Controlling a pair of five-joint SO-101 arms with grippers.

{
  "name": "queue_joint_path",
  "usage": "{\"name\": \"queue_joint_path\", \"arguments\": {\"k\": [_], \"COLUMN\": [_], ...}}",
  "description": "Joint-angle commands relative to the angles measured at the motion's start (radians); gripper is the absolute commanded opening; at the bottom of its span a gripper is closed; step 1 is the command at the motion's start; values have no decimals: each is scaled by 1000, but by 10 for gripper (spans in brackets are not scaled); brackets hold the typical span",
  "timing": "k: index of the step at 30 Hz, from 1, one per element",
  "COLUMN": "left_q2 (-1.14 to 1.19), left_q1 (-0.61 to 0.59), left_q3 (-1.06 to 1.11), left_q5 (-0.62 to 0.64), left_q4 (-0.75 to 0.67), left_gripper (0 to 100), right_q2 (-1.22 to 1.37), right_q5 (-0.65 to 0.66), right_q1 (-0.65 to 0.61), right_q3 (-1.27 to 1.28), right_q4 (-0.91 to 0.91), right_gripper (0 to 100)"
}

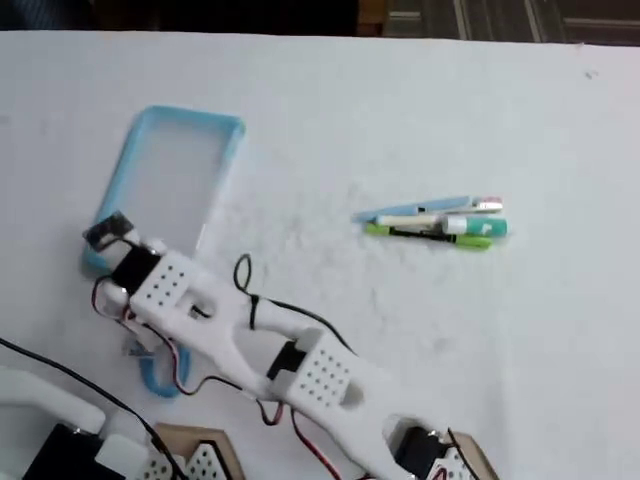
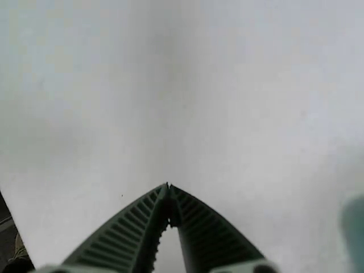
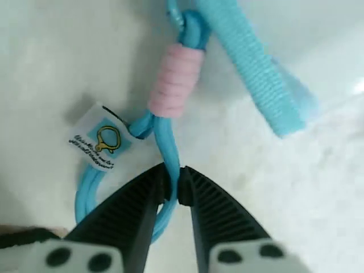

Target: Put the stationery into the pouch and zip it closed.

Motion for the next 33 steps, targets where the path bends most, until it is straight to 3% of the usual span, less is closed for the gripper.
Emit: {"name": "queue_joint_path", "arguments": {"k": [1, 16, 25, 33], "left_q2": [-35, -35, -44, -42], "left_q1": [13, 13, 16, 113], "left_q3": [-35, -43, -46, -321], "left_q5": [3, 3, 3, 3], "left_q4": [-5, 0, 6, 293], "left_gripper": [28, 28, 28, 28], "right_q2": [-48, -624, -938, -1047], "right_q5": [9, 149, 316, 358], "right_q1": [33, 163, 363, 358], "right_q3": [-127, -51, 18, 18], "right_q4": [87, 88, 31, -205], "right_gripper": [16, 16, 16, 15]}}
